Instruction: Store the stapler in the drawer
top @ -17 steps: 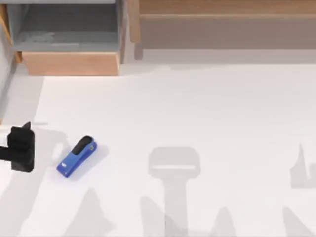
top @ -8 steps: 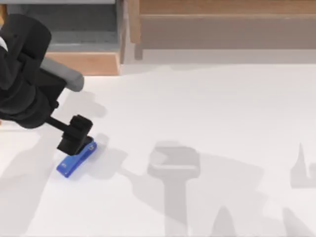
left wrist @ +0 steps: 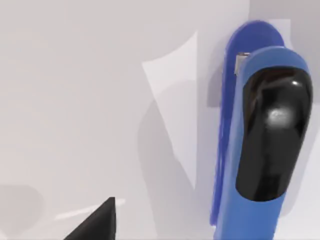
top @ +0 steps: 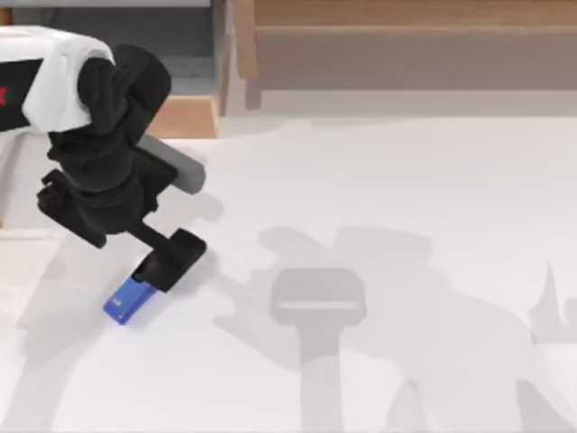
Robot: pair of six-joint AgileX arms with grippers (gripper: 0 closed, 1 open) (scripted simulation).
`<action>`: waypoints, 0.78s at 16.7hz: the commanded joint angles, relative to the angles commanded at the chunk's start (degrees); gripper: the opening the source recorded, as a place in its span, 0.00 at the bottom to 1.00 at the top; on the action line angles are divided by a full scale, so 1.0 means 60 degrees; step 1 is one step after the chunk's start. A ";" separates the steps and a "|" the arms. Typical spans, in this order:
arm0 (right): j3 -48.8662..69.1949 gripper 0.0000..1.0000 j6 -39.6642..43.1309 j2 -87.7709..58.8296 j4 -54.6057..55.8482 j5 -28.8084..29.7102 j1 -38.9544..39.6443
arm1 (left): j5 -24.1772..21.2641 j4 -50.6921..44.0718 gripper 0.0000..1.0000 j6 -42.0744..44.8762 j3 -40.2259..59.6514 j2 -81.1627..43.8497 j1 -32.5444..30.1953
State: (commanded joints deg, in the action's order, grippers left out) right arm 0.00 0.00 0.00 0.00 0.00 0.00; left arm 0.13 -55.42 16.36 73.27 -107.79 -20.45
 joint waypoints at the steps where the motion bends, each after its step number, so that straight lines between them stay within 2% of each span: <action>1: 0.0000 1.00 0.0000 0.0000 0.0000 0.0000 0.0000 | 0.0000 0.0000 1.00 0.0000 0.0000 0.0000 0.0000; 6: 0.0000 1.00 0.0000 0.0000 0.0000 0.0000 0.0000 | 0.0000 0.0190 1.00 0.0016 -0.0152 -0.0052 0.0025; 10: 0.0000 1.00 0.0000 0.0000 0.0000 0.0000 0.0000 | -0.0003 0.1433 1.00 0.0022 -0.0765 -0.0585 0.0020; 13: 0.0000 1.00 0.0000 0.0000 0.0000 0.0000 0.0000 | -0.0005 0.1782 1.00 0.0027 -0.0977 -0.0804 0.0015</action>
State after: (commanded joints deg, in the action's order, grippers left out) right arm 0.00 0.00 0.00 0.00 0.00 0.00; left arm 0.10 -44.73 16.52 67.40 -112.62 -20.36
